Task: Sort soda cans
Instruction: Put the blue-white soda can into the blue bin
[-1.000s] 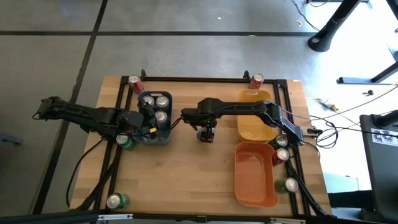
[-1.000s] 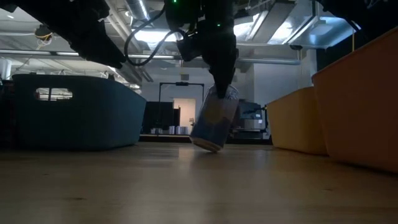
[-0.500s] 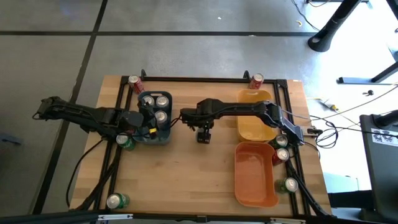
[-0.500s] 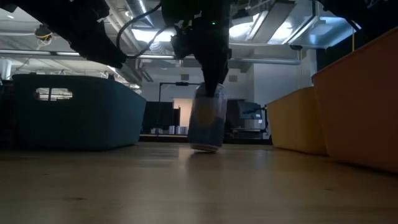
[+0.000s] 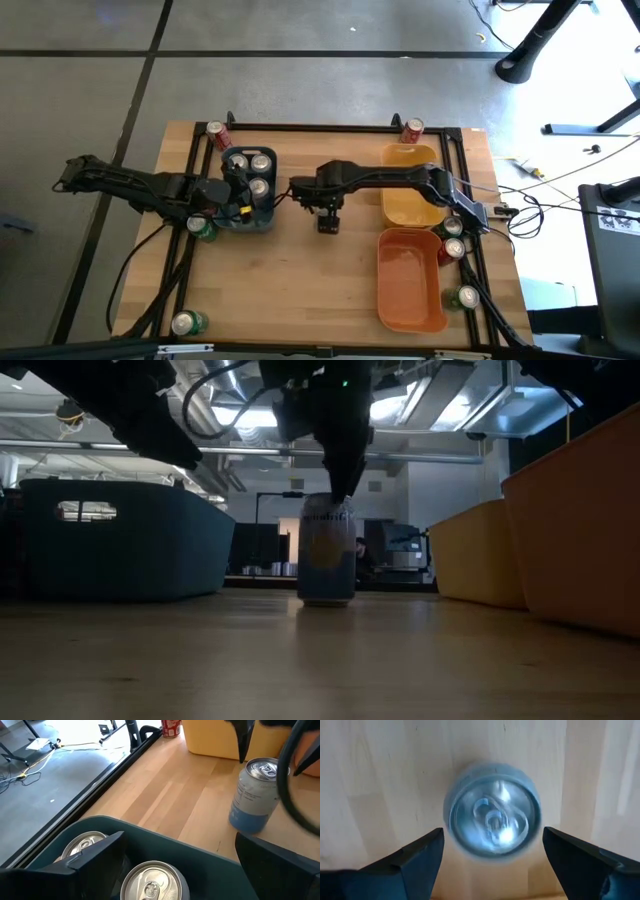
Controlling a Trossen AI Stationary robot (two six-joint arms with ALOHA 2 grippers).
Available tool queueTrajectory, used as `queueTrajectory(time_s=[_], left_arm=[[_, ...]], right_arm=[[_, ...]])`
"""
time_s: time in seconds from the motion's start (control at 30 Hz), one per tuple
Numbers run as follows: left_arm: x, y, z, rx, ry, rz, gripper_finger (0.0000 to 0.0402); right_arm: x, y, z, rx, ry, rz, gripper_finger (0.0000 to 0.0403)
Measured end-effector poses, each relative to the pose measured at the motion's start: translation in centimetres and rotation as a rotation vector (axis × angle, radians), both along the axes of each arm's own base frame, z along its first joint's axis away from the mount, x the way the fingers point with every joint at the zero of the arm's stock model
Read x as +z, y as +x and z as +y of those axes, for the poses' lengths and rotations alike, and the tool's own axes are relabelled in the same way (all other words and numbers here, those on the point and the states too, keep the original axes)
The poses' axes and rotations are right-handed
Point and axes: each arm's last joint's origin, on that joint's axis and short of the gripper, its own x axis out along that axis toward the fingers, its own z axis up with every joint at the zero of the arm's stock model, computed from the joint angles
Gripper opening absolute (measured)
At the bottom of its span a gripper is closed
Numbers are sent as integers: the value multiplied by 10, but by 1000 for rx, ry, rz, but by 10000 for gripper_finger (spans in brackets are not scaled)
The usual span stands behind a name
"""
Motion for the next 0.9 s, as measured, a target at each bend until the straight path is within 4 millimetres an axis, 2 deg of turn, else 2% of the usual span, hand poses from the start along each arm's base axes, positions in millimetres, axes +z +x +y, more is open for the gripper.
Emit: queueTrajectory(time_s=[0.23, 0.43, 0.63, 0.73, 0.9], left_arm=[[3, 3, 0, 11, -45, -66, 363], [7, 17, 0, -50, -77, -146, 358], [-5, 50, -1, -112, -119, -174, 357], [-10, 66, -1, -135, -133, -167, 357], [-7, 93, -4, -154, -113, -135, 356]], right_arm=[[39, -15, -1, -2, -32, -90, 337], [49, -33, -3, -11, -95, -129, 337], [50, -73, -2, -78, -122, -155, 337], [50, -100, 0, -126, -129, -257, 337], [38, -139, 0, -189, -100, -472, 337]])
